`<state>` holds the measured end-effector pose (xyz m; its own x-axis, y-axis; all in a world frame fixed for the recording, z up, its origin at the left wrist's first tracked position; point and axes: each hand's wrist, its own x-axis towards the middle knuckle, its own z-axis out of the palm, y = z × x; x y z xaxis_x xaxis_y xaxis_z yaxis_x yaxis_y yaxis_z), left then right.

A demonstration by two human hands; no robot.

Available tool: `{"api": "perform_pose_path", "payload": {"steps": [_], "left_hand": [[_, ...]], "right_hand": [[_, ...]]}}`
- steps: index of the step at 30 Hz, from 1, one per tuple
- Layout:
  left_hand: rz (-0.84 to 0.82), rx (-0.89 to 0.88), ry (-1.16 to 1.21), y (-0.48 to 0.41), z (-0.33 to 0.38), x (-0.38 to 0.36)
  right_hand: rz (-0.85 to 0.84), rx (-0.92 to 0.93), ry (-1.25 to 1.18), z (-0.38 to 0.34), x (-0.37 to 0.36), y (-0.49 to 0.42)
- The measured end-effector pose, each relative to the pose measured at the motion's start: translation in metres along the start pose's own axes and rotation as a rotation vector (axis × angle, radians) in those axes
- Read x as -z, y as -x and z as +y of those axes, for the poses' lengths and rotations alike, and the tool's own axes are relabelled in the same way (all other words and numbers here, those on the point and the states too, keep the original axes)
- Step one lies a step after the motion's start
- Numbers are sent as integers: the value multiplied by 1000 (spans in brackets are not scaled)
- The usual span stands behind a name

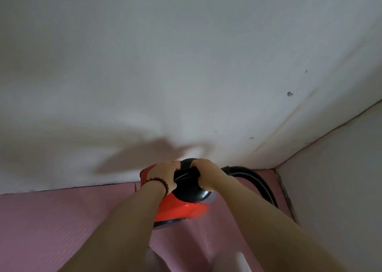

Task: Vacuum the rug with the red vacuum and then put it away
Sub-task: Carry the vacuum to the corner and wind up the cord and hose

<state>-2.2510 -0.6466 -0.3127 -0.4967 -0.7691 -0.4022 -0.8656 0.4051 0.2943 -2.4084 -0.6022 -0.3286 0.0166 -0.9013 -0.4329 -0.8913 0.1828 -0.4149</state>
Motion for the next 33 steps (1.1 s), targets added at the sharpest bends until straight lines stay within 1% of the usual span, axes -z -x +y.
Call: {"api": "perform_pose_path", "payload": {"steps": [3, 6, 9, 12, 23, 29, 33], "left_hand": [[0, -47, -32, -35, -3, -41], [19, -63, -37, -73, -10, -91], [46, -83, -8, -104, -18, -134], [42, -105, 12, -132, -28, -178], [115, -184, 29, -236, -51, -327], [150, -220, 7, -278, -61, -386], [150, -233, 19, -291, -57, -413]], "right_hand": [[26, -72, -43, 31, -36, -25], [51, -96, -1, 64, -78, -55], [79, -94, 31, 93, -114, -82], [134, -81, -6, 124, -153, -107], [271, -17, 25, 228, -260, -191], [330, -1, 14, 273, -310, -223], [324, -2, 47, 297, -327, -232]]}}
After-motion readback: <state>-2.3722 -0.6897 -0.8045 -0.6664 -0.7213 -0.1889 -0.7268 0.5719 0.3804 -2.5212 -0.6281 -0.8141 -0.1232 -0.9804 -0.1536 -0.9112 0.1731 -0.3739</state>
